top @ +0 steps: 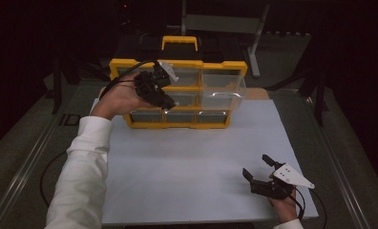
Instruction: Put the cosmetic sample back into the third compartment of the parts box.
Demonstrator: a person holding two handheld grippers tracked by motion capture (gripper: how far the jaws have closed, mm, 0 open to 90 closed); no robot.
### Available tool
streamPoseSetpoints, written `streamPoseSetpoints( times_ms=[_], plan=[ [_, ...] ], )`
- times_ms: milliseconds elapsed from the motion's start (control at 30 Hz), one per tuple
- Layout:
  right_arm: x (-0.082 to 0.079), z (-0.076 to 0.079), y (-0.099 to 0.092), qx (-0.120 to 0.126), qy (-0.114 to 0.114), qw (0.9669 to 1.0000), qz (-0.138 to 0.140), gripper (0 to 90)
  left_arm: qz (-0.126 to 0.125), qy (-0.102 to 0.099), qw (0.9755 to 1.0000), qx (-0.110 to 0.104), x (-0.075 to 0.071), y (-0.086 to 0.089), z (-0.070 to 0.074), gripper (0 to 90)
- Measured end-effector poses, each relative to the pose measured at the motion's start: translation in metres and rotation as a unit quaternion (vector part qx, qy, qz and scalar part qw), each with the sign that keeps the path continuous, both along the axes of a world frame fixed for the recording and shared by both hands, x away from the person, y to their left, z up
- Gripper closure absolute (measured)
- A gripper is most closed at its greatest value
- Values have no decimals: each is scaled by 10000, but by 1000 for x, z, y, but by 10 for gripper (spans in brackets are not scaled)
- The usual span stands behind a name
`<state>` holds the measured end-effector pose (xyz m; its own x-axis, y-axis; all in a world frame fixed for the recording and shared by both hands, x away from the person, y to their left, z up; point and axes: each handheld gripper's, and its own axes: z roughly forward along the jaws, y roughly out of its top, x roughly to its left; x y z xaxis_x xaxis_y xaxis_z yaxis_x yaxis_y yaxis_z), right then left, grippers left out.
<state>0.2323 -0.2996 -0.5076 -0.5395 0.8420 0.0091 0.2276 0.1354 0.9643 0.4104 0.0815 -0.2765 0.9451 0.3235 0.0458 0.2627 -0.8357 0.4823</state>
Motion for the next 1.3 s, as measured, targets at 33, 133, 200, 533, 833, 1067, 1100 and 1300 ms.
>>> streamPoseSetpoints(
  times_ms=[33, 133, 200, 533, 833, 1067, 1100, 1300],
  plan=[
    [0, 0, 0, 1, 3, 10000, 0, 93, 2, -7, 10000, 3, 1, 0, 1, 813],
    [0, 0, 0, 13, -1, 10000, -6, 92, 7, -19, 10000, 9, 2, -2, 4, 813],
    [0, 0, 0, 30, 7, 10000, -6, 93, 7, -27, 10000, 20, 3, -2, 7, 813],
    [0, 0, 0, 34, 5, 10000, -4, 92, 85, -15, 10000, -33, 8, -2, 19, 813],
    [0, 0, 0, 20, 14, 10000, -3, 93, 229, 13, 9996, -145, 12, 0, 27, 813],
    [0, 0, 0, 36, 20, 10000, -12, 92, 267, 30, 9995, -164, 15, -1, 30, 813],
    [0, 0, 0, 31, 11, 10000, -10, 92, 249, 27, 9995, -169, 15, -1, 31, 813],
    [0, 0, 0, 41, 9, 10000, -9, 93, 259, 21, 9995, -185, 17, -4, 35, 813]
  ],
)
